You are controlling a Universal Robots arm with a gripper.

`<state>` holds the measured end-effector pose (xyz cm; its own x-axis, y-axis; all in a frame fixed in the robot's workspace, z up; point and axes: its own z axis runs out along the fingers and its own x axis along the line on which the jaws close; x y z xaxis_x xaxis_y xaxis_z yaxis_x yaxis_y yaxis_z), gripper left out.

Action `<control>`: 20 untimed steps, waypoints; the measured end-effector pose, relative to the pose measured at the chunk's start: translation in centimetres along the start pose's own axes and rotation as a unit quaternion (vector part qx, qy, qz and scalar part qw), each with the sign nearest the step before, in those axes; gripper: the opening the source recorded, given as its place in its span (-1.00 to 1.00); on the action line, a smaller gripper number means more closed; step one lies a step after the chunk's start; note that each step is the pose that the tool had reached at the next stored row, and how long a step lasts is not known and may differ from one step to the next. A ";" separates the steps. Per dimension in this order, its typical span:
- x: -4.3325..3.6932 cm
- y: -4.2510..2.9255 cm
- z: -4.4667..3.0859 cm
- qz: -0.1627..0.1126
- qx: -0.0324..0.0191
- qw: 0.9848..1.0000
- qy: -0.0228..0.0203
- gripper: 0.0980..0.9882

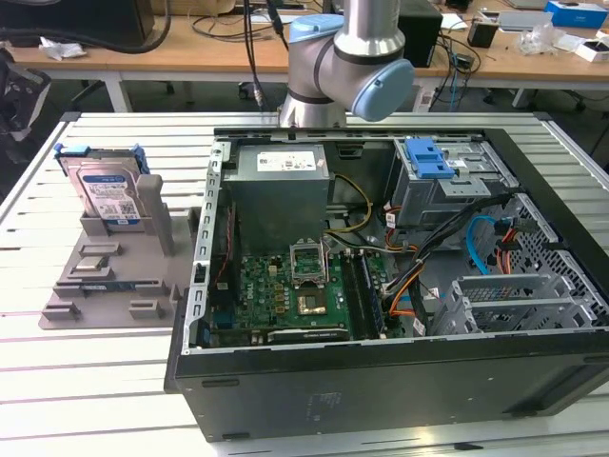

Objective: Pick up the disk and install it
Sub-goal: 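Reach for the disk, then pick up the disk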

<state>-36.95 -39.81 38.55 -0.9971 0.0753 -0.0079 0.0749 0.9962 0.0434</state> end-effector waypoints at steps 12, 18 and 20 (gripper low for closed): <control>-0.91 0.10 0.02 0.000 0.000 1.000 0.000 -0.98; -0.91 0.10 0.02 0.000 0.000 1.000 0.000 -0.98; -0.91 0.10 0.02 0.000 0.001 1.000 0.000 -0.98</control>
<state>-36.03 -39.78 38.55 -0.9971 0.0752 -0.0073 0.0748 0.9963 0.0424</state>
